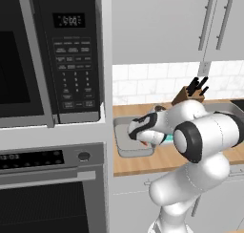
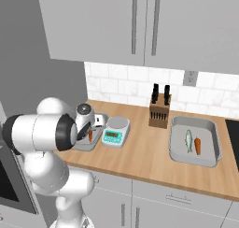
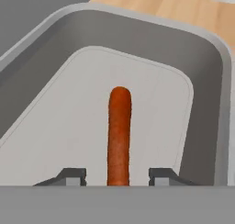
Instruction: Place one carrot and one fish in each tupperware on the nearby counter, to pack two identical lunches.
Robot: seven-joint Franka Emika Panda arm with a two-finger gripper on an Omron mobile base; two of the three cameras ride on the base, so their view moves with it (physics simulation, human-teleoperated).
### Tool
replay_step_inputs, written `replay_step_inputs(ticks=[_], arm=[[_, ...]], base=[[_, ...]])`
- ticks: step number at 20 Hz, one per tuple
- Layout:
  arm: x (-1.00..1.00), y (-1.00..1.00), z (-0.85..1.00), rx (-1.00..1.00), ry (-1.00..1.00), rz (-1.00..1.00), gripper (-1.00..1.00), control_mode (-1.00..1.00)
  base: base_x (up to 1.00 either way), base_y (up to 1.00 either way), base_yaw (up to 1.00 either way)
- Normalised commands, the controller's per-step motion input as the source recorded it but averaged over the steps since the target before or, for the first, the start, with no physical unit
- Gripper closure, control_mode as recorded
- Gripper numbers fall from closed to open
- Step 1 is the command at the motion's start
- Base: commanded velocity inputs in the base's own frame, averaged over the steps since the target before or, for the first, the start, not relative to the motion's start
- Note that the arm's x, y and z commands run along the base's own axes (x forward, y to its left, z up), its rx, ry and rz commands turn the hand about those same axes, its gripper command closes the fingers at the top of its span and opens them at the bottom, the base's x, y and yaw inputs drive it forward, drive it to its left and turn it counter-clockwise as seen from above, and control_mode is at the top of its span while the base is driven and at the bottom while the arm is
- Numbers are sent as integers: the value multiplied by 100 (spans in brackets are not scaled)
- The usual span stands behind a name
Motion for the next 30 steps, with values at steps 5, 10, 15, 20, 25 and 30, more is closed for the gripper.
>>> replay_step_inputs(ticks=[5, 10, 15, 20, 25, 30], arm=[[-53, -9, 88, 1, -10, -1, -100, -100], [-81, -26, 100, 5, -1, -5, -100, -100], [-88, -11, 93, 1, 4, -12, -100, -100], [-100, -1, 24, 0, -6, -12, -100, -100], [-100, 0, 0, 0, -20, 0, -100, -100], [-20, 0, 0, 0, -3, 0, -100, 100]], base=[[0, 0, 0], [0, 0, 0], [0, 0, 0], [0, 0, 0], [0, 0, 0], [-80, 0, 0]])
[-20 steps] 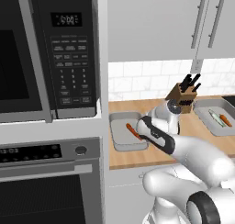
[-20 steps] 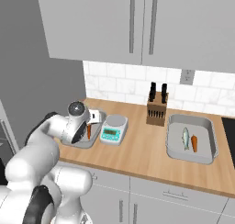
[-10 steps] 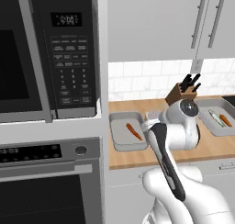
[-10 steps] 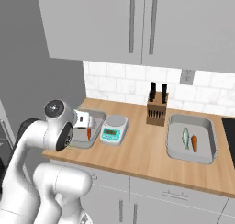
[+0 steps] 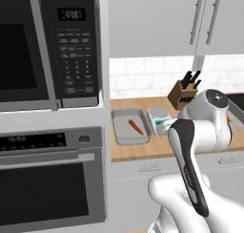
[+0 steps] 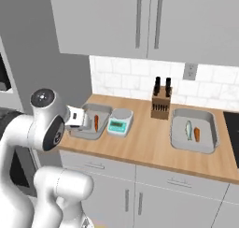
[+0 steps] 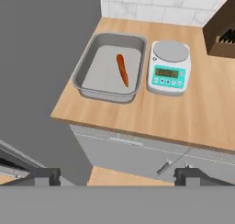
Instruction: Place one carrot and one fish in each tupperware on the nearby counter, to pack two identical lunches.
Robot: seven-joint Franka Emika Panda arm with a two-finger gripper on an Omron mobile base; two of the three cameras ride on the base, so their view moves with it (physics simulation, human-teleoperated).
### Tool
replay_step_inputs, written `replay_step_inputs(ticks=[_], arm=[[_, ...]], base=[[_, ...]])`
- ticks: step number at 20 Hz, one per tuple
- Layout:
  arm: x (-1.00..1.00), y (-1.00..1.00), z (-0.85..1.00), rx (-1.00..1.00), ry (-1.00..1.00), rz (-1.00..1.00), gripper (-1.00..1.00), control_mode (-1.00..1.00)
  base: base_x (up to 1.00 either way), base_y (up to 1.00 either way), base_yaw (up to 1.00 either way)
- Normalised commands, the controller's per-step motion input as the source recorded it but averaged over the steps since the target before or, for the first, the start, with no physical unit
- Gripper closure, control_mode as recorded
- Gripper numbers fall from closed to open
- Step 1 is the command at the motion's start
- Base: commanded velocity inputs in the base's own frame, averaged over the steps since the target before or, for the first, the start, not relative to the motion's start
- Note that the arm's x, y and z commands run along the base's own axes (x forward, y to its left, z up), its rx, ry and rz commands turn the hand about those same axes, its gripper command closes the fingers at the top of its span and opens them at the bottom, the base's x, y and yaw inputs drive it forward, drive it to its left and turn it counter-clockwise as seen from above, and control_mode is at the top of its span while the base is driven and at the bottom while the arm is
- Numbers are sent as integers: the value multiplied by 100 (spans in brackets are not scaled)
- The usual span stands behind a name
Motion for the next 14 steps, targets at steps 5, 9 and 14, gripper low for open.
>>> replay_step_inputs(ticks=[5, 9, 14], arm=[[0, 0, 0, 0, 0, 0, -100, 100], [0, 0, 0, 0, 0, 0, -100, 100], [0, 0, 0, 0, 0, 0, -100, 100]], base=[[-100, 0, 1], [-100, 55, 25], [-45, 90, 76]])
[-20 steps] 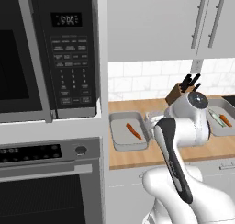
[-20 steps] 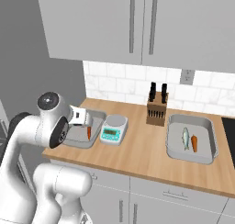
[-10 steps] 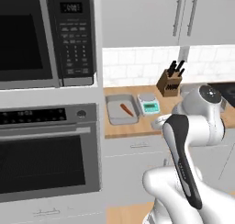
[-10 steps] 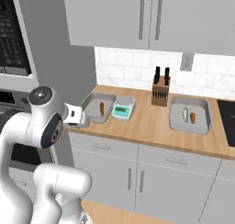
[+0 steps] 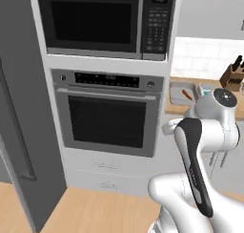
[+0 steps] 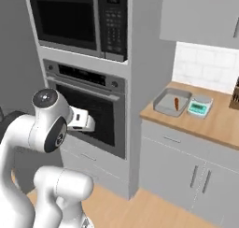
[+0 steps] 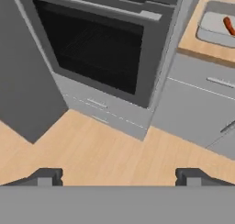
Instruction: Place one carrot and one fish in each tupperware on the nearby counter, to pack two identical lunches.
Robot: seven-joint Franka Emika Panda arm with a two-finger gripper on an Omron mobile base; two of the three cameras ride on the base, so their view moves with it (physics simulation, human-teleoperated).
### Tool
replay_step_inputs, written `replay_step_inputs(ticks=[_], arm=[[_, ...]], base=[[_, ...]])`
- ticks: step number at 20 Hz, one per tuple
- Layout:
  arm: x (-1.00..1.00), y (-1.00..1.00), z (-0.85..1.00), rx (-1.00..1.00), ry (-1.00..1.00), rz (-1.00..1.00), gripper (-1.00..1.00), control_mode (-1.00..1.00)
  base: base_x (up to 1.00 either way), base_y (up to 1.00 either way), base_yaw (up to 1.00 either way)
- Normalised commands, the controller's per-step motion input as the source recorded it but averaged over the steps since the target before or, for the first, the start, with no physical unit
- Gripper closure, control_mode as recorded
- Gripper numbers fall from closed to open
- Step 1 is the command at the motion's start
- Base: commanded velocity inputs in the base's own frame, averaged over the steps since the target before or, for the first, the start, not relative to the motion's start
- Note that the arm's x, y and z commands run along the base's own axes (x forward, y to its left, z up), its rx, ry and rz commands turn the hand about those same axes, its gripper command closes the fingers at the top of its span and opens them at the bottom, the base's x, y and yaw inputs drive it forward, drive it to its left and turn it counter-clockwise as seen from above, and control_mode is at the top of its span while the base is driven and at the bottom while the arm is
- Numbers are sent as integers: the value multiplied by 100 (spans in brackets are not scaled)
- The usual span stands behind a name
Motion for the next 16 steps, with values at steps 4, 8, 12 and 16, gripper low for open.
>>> replay_step_inputs(ticks=[4, 8, 12, 16], arm=[[0, 0, 0, 0, 0, 0, -100, 100], [0, 0, 0, 0, 0, 0, -100, 100], [0, 0, 0, 0, 0, 0, -100, 100], [0, 0, 0, 0, 0, 0, -100, 100]], base=[[-28, 91, 81], [-32, 100, 75], [-24, 100, 71], [1, 100, 61]])
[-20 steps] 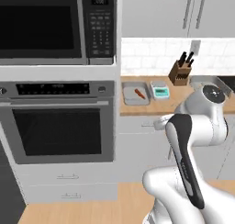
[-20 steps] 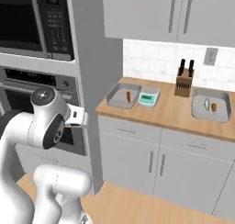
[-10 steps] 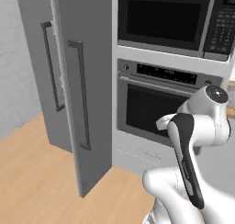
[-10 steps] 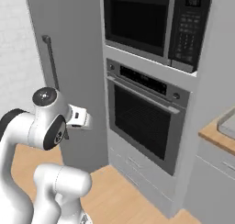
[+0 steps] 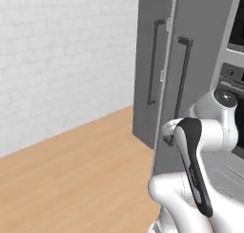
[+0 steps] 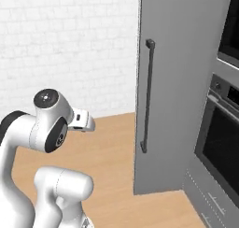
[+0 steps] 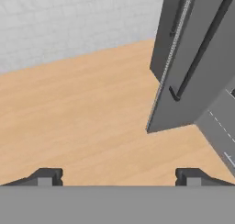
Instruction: Place one carrot and one fish in each tupperware on the nearby counter, to pack two identical lunches.
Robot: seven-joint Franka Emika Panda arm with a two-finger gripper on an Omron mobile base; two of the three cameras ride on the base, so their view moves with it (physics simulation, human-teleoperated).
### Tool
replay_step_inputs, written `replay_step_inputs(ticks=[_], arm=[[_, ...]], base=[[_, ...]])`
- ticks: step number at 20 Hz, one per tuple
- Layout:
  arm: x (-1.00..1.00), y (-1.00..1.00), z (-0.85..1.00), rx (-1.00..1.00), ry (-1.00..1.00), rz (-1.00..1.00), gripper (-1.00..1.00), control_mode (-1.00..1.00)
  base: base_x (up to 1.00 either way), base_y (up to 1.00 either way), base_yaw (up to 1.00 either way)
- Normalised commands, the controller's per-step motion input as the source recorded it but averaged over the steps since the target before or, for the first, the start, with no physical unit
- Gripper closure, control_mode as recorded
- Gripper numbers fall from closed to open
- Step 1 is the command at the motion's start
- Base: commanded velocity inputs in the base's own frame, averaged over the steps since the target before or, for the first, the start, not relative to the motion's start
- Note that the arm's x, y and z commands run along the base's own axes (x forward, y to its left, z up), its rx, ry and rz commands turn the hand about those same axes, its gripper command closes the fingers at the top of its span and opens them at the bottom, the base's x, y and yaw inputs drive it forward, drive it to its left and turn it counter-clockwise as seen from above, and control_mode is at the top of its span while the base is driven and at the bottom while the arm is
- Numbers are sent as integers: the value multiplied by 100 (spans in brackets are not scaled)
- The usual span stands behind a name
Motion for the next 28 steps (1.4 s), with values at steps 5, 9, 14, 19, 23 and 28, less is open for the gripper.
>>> replay_step_inputs(ticks=[5, 9, 14, 19, 23, 28], arm=[[0, 0, 0, 0, 0, 0, -100, 100], [0, 0, 0, 0, 0, 0, -100, 100], [0, 0, 0, 0, 0, 0, -100, 100], [0, 0, 0, 0, 0, 0, -100, 100], [0, 0, 0, 0, 0, 0, -100, 100], [0, 0, 0, 0, 0, 0, -100, 100]], base=[[53, 100, 40], [100, 86, 3], [100, 45, -23], [88, 26, -51], [66, 4, -70], [50, 4, -70]])
